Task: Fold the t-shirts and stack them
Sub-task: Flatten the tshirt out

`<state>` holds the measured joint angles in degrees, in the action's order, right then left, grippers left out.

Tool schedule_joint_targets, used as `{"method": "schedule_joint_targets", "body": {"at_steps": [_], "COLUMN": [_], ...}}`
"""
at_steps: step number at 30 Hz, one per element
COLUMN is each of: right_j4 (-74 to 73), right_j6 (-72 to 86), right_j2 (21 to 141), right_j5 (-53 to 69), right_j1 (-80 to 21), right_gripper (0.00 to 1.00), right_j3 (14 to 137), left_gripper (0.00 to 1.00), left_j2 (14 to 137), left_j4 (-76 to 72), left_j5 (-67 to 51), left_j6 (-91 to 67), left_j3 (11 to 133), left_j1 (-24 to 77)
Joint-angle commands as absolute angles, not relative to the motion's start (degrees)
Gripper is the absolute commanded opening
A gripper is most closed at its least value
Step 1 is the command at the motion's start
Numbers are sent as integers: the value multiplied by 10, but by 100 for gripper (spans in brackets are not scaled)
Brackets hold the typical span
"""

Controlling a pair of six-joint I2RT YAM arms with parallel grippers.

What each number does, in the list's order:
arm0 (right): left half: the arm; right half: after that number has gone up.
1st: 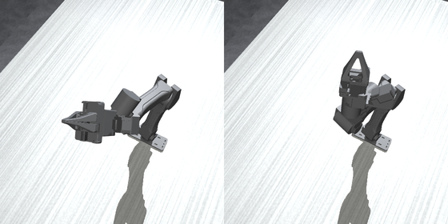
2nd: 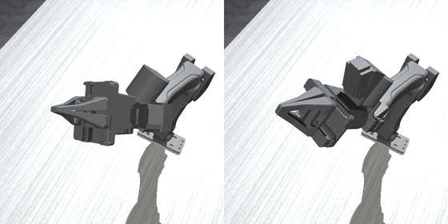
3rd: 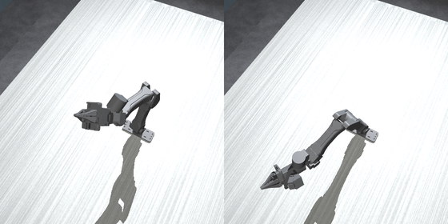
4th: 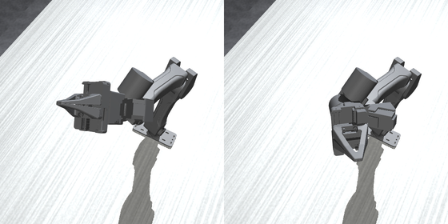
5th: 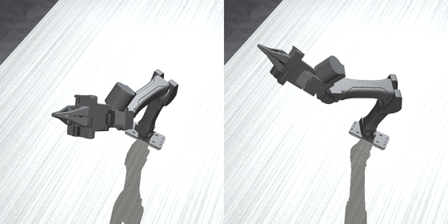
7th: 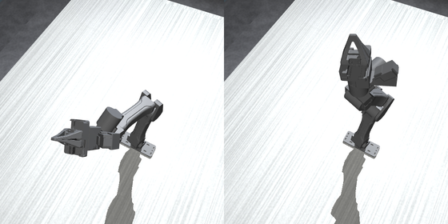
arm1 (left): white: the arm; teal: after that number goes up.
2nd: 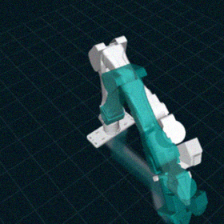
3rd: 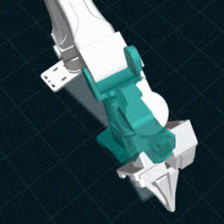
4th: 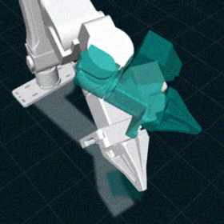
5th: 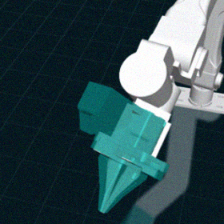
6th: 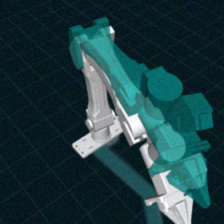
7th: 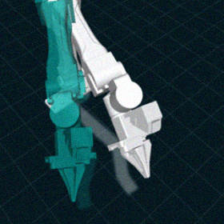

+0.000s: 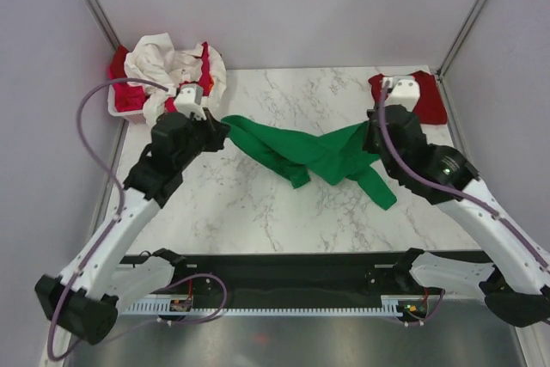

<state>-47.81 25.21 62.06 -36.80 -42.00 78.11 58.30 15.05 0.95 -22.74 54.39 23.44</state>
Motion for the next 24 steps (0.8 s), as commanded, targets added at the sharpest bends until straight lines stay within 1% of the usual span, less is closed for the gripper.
{"method": "schedule_joint_targets", "body": {"at_steps": [1,2,6,10,14,17,20,24], "right_j4": [-488,-490,-483,-477,-477,-480,-478,-431], "right_j6": [211,207,193,178,156,135,107,46], "right_j2": [569,546,477,409,372,369,384,407], "right_j5": [-440,-446,-472,-469,-454,-466,-506,-509], "right_j1": [-417,-417,-417,-417,-417,-418,-417,-418], "right_gripper": [0,0,0,0,0,0,0,0], "right_j3": [873,885,925,942,970,1004,1041,1074], "left_gripper": [2,2,2,2,2,2,2,2], "left_j2": [504,486,397,325,289,287,291,307], "left_j4": [235,242,248,257,258,265,267,266], "left_j5": [11,12,4,-42,-113,-144,-166,-178], "left_j6": [-119,-104,-6,51,70,82,90,111], "left_j3": [611,632,653,674,701,730,765,810], "left_j1": [242,242,243,243,242,241,239,234]}}
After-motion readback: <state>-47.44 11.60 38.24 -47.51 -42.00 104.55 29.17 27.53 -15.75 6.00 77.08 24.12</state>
